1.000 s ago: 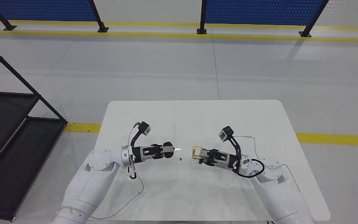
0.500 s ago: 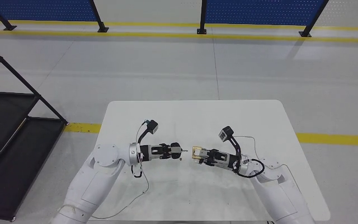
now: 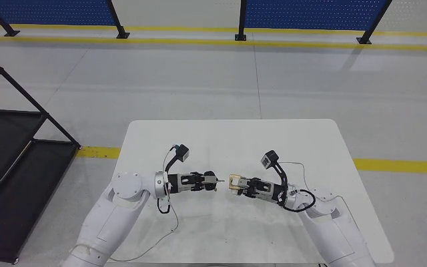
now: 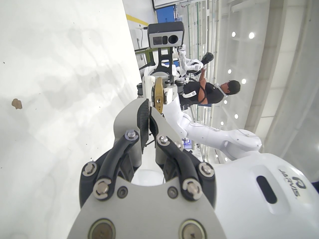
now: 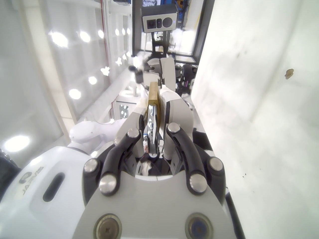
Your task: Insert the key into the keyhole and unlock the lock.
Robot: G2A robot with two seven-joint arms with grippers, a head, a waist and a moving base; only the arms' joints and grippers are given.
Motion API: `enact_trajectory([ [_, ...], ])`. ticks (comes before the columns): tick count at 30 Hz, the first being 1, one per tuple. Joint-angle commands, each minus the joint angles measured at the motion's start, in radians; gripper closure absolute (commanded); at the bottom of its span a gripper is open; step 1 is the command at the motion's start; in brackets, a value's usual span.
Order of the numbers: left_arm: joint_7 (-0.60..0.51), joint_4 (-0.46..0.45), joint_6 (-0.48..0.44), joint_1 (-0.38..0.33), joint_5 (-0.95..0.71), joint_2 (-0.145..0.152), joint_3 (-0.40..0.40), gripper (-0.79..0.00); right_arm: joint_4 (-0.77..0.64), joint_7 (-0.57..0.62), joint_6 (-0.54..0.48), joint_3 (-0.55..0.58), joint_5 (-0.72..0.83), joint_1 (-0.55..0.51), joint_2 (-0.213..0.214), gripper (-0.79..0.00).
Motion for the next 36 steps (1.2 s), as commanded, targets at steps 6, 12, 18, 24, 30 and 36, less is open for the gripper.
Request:
enact_trajectory([
  [6, 0.077, -0.067, 0.022, 0.042, 0.065, 0.007, -0.009, 0.000, 0.000, 0.000, 0.000, 0.000, 0.000, 0.000, 0.000, 0.000],
  [12, 0.085, -0.096, 0.033, 0.060, 0.071, 0.012, -0.012, 0.000, 0.000, 0.000, 0.000, 0.000, 0.000, 0.000, 0.000, 0.000],
  [18, 0.073, -0.105, 0.039, 0.061, 0.062, 0.018, -0.022, 0.000, 0.000, 0.000, 0.000, 0.000, 0.000, 0.000, 0.000, 0.000],
  [24, 0.033, -0.100, 0.037, 0.055, 0.037, 0.023, -0.025, 0.000, 0.000, 0.000, 0.000, 0.000, 0.000, 0.000, 0.000, 0.000],
  [30, 0.025, -0.102, 0.034, 0.049, 0.034, 0.026, -0.012, 0.000, 0.000, 0.000, 0.000, 0.000, 0.000, 0.000, 0.000, 0.000],
  [36, 0.027, -0.097, 0.030, 0.038, 0.030, 0.027, 0.003, 0.000, 0.000, 0.000, 0.000, 0.000, 0.000, 0.000, 0.000, 0.000],
])
